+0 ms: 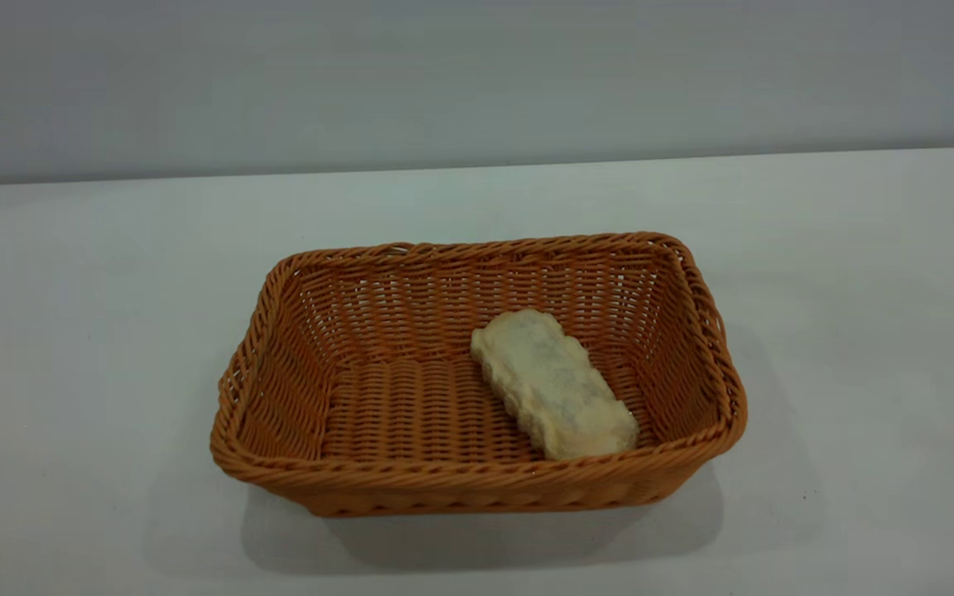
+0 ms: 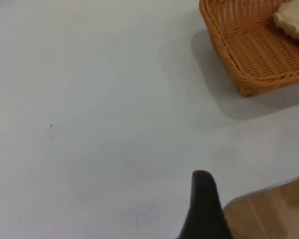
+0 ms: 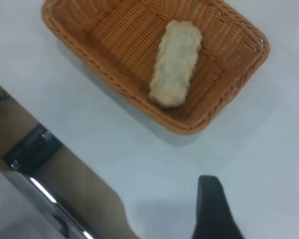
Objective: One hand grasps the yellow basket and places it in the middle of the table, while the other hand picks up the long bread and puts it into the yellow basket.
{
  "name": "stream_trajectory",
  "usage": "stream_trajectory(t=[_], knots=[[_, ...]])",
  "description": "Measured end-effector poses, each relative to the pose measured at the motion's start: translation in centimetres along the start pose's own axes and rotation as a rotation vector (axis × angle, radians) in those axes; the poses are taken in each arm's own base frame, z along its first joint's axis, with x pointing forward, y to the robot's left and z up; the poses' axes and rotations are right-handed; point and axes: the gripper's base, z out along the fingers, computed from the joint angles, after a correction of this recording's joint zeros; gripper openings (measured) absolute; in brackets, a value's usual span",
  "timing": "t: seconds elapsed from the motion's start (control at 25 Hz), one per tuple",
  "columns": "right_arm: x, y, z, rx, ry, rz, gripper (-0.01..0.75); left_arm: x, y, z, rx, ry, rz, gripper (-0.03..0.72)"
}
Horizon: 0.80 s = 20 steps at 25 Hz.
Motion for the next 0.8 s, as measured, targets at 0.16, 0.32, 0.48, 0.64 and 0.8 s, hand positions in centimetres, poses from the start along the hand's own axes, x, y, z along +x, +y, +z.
stream_trajectory(t=[0.16,0.32,0.48,0.64,0.8], knots=[[2.9,0.8,-1.8,0.002,-0.041,0.008,0.498,0.2,0.0,0.2,0.000,-0.001,-0.001,0.585],[6.2,1.6,-3.1,0.003,-0.068,0.013,0.498,0.4,0.0,0.5,0.000,0.011,-0.005,0.585],[9.3,2.2,-3.8,0.018,-0.117,0.019,0.498,0.6,0.0,1.0,0.000,0.018,-0.023,0.585],[12.4,2.5,-3.8,0.056,-0.139,0.049,0.498,0.6,0.0,1.0,0.000,0.016,-0.030,0.585],[14.8,2.5,-4.3,0.107,-0.144,0.088,0.498,0.6,0.0,1.1,0.000,0.016,-0.031,0.585]])
